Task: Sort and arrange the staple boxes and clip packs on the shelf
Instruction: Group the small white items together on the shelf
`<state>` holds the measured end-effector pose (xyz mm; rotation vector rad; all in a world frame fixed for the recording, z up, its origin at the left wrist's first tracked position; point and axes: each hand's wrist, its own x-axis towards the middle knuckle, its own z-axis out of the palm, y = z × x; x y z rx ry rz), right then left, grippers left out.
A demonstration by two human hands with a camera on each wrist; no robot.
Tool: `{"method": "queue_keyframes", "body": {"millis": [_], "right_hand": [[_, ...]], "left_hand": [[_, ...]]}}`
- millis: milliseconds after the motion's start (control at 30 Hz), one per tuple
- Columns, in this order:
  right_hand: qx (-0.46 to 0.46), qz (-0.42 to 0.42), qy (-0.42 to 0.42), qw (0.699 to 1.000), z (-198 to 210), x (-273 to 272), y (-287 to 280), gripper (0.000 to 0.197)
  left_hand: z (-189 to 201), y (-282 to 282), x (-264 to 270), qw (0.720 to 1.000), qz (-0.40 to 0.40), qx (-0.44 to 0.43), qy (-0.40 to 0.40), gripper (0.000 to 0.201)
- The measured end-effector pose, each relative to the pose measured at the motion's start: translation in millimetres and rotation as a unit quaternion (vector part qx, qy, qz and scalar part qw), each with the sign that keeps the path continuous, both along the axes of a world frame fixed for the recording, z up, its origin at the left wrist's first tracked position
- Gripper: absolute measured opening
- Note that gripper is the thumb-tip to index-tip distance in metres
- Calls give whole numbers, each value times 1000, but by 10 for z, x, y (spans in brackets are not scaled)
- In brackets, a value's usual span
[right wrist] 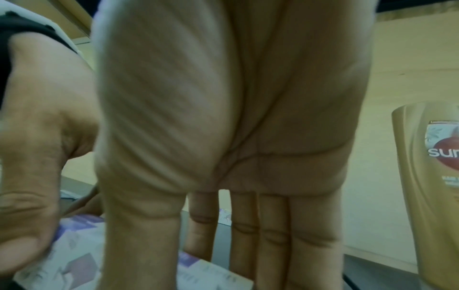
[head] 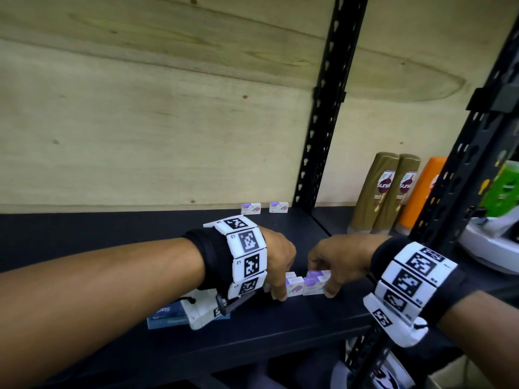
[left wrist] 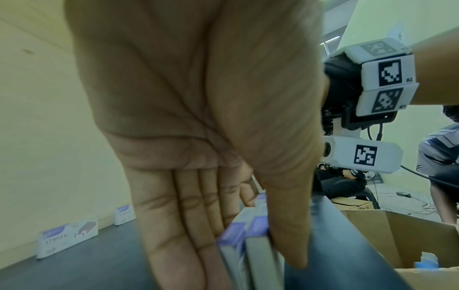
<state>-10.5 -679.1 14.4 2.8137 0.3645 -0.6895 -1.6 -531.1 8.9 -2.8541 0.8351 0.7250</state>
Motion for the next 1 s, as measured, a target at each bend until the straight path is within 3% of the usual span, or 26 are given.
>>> {"method": "queue_keyframes", "body": {"millis": [233,667,1000], "right_hand": [[24,29,-7,999,3,-25,32,44],[39,35,-1,999,-7,-13,16,47],[30,0,30,999,296,134,29,54]], "left_hand": [[17,-66,-72,998,-19,5,-57,38],[20,-59,-119,998,-13,-12,-63,41],[78,161,84,994,-7,-82,-74,40]]}}
